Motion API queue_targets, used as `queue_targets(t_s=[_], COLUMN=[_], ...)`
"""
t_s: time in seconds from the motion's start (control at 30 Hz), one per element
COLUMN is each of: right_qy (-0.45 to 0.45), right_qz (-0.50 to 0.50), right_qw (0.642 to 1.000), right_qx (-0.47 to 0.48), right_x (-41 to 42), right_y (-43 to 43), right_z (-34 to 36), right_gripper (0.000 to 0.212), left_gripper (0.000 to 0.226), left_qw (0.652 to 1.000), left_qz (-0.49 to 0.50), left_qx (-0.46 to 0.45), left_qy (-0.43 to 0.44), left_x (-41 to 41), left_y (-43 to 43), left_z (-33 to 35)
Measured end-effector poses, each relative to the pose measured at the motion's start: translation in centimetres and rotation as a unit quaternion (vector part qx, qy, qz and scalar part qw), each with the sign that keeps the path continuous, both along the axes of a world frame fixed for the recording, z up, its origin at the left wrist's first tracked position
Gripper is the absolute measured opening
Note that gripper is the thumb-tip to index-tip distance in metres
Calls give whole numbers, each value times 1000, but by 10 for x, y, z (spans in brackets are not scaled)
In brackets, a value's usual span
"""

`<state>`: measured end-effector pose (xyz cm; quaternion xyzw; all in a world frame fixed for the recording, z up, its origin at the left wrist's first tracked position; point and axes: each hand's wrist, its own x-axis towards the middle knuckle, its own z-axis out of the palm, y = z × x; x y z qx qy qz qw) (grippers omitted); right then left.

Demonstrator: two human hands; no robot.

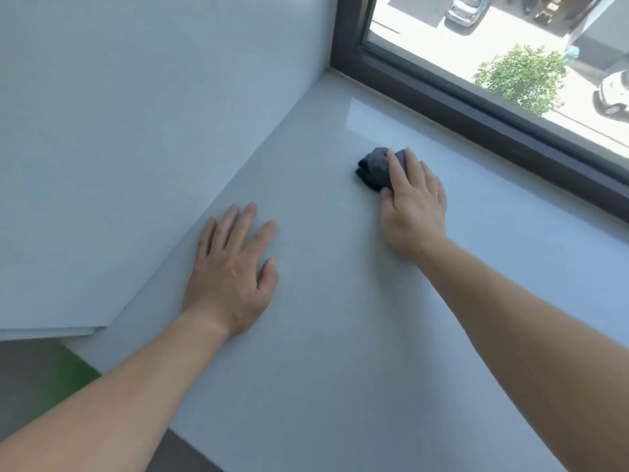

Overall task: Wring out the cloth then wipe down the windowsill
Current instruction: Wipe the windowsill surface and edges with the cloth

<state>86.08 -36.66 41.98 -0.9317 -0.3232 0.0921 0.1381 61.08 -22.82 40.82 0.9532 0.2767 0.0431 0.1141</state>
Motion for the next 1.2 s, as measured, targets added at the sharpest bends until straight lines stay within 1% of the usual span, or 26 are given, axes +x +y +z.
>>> queue_targets(t_s=[0.03,0.07,0.13,0.2,0.27,0.3,0.33,0.43,0.47,0.5,0.53,0.57,0.63,0.67,0.7,0.77,0.83,0.9,0.93,0.97,1.0,1.07,1.1,1.13,1.17,1.2], right_qy=[2,1,-19,-28,-11,-15,-26,-10,-3,-1,-1,-8,-23,-24,-23,-41,-42,-12,-4,-5,-12,-16,-19,-26,-40,-47], right_qz=[7,41,145,239,289,287,264,97,54,47,82,150,292,334,353,319,224,125,116,149,211,338,374,383,358,306], right_qw=[1000,999,989,970,957,958,964,995,999,999,997,989,956,942,935,947,973,992,993,988,977,940,927,923,932,950], right_qx=[6,11,15,9,6,-4,-8,0,1,5,9,16,23,25,27,12,14,26,30,35,40,34,28,27,32,38], right_x=[-14,-34,-83,-119,-111,-97,-83,-53,-58,-73,-94,-117,-154,-156,-146,-116,-93,-101,-115,-132,-147,-156,-147,-131,-115,-100], right_y=[3,-1,-24,-53,-61,-57,-50,-11,1,9,13,12,0,-2,3,29,66,97,104,104,97,75,68,67,68,72], right_z=[0,0,-2,-3,-1,0,-1,0,0,1,0,-1,-3,-4,-6,-8,-8,-4,-3,-3,-3,-3,-3,-3,-3,-3], right_gripper=[58,58,59,58,59,59,58,59,59,60,60,60,61,61,61,60,60,62,63,62,61,59,59,59,60,62], left_gripper=[66,68,69,63,55,54,53,55,56,58,58,59,60,60,61,61,62,62,63,63,63,63,62,62,62,63], left_qw=[1000,999,997,992,983,980,980,988,990,990,989,988,988,988,988,988,989,988,988,987,987,987,987,987,988,988], left_qz=[5,10,18,30,64,81,93,122,130,136,141,145,150,151,150,147,146,148,151,154,156,157,157,156,154,152], left_qx=[-6,-19,-52,-76,-107,-119,-121,-74,-56,-47,-43,-43,-41,-39,-35,-26,-21,-25,-27,-30,-32,-29,-27,-26,-25,-25], left_qy=[-10,-25,-60,-100,-131,-135,-130,-59,-27,-3,8,9,12,17,23,30,35,31,28,24,21,18,20,21,21,20], left_x=[-1,-2,-3,-7,-18,-28,-41,-81,-91,-97,-101,-102,-101,-101,-101,-101,-100,-99,-99,-99,-99,-98,-98,-98,-97,-97], left_y=[0,-1,-1,-3,-10,-16,-24,-48,-53,-57,-59,-60,-61,-61,-62,-63,-64,-62,-62,-62,-62,-61,-62,-62,-62,-61], left_z=[0,-1,1,5,12,15,15,9,7,4,2,2,4,3,3,2,2,2,2,3,3,4,3,3,3,3])
